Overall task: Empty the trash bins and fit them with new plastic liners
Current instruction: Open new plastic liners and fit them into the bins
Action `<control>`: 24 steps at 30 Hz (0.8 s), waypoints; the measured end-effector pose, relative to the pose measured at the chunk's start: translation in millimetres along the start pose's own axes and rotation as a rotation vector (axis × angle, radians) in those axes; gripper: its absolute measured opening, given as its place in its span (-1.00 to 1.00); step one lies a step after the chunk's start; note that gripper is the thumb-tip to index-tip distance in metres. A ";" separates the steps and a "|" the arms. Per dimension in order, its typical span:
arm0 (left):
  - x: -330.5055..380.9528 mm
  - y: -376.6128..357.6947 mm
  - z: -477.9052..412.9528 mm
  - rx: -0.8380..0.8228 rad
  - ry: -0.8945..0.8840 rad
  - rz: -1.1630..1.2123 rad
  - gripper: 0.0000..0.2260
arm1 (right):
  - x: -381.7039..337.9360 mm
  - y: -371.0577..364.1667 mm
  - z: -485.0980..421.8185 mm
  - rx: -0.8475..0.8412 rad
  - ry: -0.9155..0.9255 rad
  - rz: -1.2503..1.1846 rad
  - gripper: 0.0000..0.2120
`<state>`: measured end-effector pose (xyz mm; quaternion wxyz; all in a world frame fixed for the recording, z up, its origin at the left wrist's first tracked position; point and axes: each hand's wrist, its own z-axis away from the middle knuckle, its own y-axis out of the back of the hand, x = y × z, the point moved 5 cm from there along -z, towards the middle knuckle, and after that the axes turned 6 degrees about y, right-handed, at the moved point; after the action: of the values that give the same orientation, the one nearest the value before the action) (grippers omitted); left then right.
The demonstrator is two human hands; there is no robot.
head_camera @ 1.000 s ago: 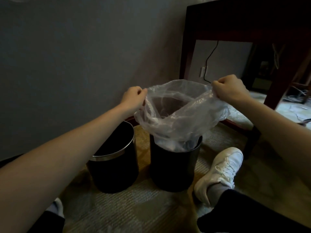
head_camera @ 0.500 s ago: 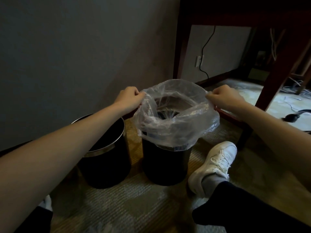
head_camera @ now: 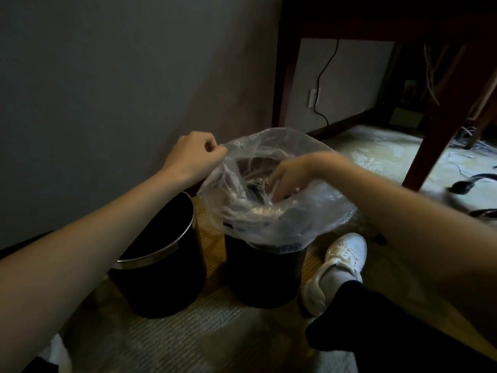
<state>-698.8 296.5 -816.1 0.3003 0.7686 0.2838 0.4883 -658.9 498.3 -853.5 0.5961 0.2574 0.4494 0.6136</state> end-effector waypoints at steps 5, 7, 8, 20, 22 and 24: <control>-14.5 -9.6 2.3 -0.055 -0.023 0.054 -0.79 | 18.4 -52.8 -67.2 -0.184 -0.258 -0.047 -0.58; -16.8 -18.6 2.9 -0.120 -0.047 0.027 -0.79 | 23.7 -62.4 -80.0 -0.220 -0.294 0.038 -0.61; -18.2 -24.9 3.6 -0.159 -0.056 0.004 -0.80 | 23.1 -66.7 -85.4 -0.208 -0.301 0.072 -0.61; -59.9 -86.1 23.2 -0.456 -0.026 -0.234 -0.65 | 18.6 -120.8 -142.3 -0.148 -0.420 -0.101 -0.58; -64.3 -95.3 26.8 -0.489 0.000 -0.239 -0.66 | 19.7 -124.9 -142.5 -0.117 -0.386 -0.116 -0.62; -67.0 -102.9 27.9 -0.452 0.008 -0.261 -0.65 | 13.9 -120.7 -138.4 -0.119 -0.314 -0.069 -0.62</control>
<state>-712.1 310.3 -940.6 0.5238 0.6368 0.2653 0.4997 -718.5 464.1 -1024.3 0.6940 0.2987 0.3223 0.5703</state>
